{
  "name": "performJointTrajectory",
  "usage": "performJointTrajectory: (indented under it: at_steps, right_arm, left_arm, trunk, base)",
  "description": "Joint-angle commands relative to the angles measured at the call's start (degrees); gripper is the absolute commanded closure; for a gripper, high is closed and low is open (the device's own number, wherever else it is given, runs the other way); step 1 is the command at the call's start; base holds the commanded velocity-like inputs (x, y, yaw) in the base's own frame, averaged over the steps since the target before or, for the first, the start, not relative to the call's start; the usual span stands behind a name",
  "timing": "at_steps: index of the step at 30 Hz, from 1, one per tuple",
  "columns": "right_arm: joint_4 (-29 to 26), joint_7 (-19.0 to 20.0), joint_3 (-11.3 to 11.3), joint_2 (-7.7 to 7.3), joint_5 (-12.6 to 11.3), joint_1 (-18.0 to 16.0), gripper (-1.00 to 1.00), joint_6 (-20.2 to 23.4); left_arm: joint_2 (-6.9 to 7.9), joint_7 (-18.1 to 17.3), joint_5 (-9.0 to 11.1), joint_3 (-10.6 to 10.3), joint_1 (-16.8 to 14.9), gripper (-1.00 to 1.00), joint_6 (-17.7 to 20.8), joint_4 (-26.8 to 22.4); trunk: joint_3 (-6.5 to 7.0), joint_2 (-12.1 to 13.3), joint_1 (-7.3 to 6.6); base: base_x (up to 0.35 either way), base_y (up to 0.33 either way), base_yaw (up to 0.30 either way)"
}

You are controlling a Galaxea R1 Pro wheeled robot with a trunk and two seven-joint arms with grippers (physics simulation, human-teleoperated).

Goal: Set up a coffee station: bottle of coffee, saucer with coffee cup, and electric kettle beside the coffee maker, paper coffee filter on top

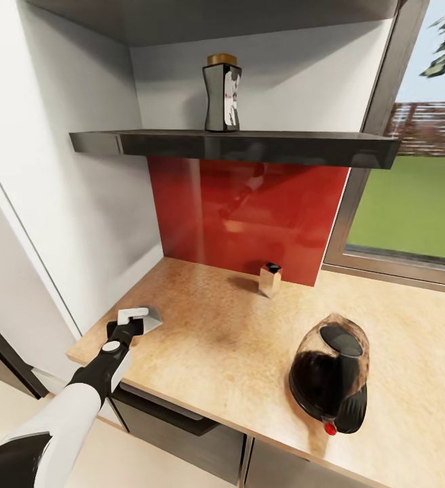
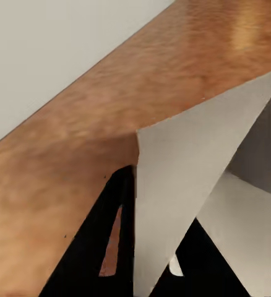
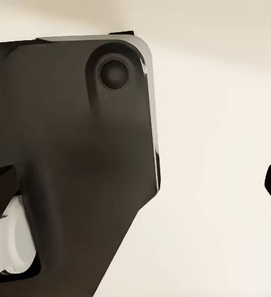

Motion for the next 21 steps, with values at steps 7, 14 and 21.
performJointTrajectory:
  at_steps: [7, 14, 21]
  right_arm:
    - [0.0, 0.0, -0.2, 0.01, -0.4, 0.0, -1.0, -0.2]
    - [0.0, 0.0, -0.2, 0.01, -0.4, 0.0, -1.0, -0.2]
    - [0.0, 0.0, -0.2, 0.07, -0.3, 0.0, -1.0, -0.2]
  left_arm:
    - [-0.01, 0.1, -0.9, 0.3, -0.1, 1.0, -0.2, 0.1]
    - [0.02, 0.0, -0.8, 0.4, -0.1, 1.0, -0.2, 0.1]
    - [0.02, 0.0, -0.9, 0.4, -0.1, 1.0, -0.2, 0.0]
  trunk:
    - [-0.11, -0.1, 0.03]
    - [-0.11, -0.1, 0.03]
    - [-0.11, -0.1, 0.03]
  base:
    - [0.0, 0.0, 0.0]
    - [0.0, 0.0, 0.0]
    - [0.0, 0.0, 0.0]
